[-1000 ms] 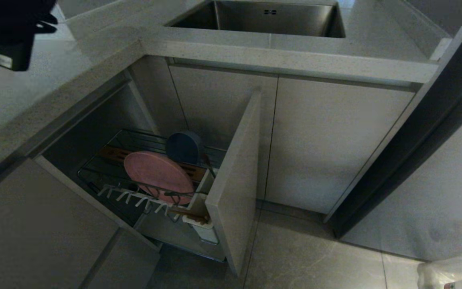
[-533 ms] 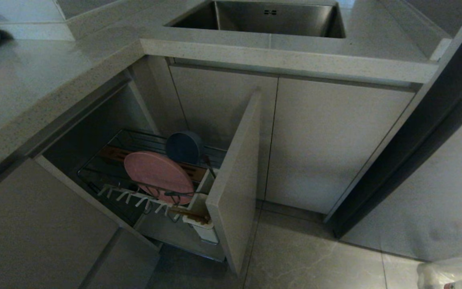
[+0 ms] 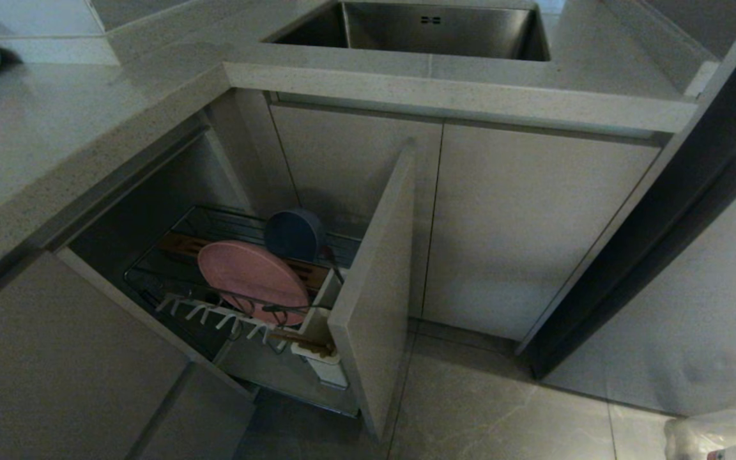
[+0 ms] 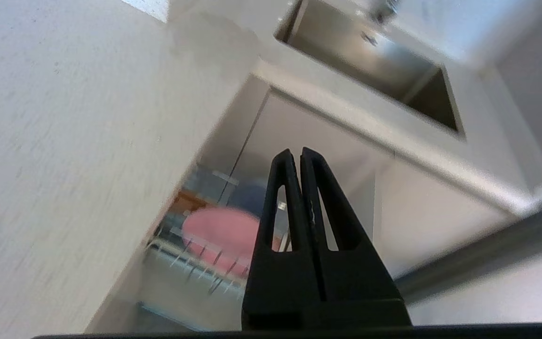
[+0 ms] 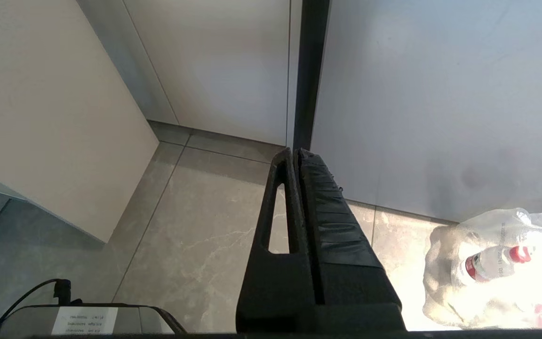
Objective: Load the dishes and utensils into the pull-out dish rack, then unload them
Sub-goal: Take the plate out of the cupboard
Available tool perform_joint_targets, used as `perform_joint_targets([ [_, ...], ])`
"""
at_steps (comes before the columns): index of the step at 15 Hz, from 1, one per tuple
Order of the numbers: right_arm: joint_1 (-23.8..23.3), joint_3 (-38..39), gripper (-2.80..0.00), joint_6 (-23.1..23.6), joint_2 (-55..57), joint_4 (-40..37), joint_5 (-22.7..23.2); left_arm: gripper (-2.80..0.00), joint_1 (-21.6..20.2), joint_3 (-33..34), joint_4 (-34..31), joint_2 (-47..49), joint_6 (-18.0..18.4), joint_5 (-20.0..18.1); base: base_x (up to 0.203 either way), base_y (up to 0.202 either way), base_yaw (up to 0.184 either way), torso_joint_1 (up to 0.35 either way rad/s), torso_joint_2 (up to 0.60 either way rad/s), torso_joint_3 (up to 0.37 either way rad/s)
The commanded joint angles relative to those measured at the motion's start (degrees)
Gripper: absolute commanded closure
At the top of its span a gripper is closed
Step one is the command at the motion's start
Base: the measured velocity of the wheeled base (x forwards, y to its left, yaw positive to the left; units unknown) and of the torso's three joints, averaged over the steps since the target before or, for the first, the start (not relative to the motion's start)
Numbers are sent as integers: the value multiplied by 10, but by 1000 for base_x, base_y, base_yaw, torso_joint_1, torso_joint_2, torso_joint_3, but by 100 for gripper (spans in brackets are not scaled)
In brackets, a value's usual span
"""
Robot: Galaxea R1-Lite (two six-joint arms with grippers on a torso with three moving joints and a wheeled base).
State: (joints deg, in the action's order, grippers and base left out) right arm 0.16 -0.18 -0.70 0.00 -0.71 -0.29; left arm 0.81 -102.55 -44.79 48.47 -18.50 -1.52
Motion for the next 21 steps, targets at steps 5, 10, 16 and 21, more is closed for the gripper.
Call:
perform_joint_targets([
  [5, 0, 0, 0, 0, 1, 0, 0, 0, -15, 271, 1, -280, 106, -37, 0, 0, 0, 0, 0, 0],
  [10, 0, 0, 0, 0, 1, 0, 0, 0, -5, 487, 30, -410, 182, -39, 0, 0, 0, 0, 0, 0],
  [16, 0, 0, 0, 0, 1, 0, 0, 0, -9, 858, 339, -476, 223, -25, 0, 0, 0, 0, 0, 0],
  [21, 0, 0, 0, 0, 1, 0, 0, 0, -10, 1030, 460, -483, 244, 4, 0, 0, 0, 0, 0, 0],
])
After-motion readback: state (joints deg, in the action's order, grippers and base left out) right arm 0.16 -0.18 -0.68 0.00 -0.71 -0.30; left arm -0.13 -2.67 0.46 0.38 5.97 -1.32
